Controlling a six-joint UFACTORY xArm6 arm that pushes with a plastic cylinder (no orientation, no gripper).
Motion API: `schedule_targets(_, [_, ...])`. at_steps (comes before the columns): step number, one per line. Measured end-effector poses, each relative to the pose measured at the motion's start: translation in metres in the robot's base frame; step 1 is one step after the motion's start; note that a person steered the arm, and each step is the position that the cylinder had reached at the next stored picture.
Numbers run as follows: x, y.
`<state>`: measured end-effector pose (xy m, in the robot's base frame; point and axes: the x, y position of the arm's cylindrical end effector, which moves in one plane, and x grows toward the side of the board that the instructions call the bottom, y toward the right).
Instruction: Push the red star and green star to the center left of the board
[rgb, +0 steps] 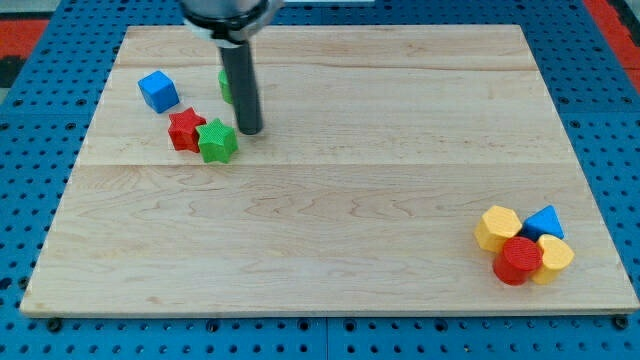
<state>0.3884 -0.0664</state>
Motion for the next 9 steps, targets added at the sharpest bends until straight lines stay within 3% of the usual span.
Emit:
schedule_targets(1, [0.000,0.040])
schedule_targets(3, [-0.022,-0.032])
schedule_targets(6, [-0.006,-0.107])
schedule_targets(8, [-0.020,-0.084])
schedule_targets(9, [-0.020,-0.028])
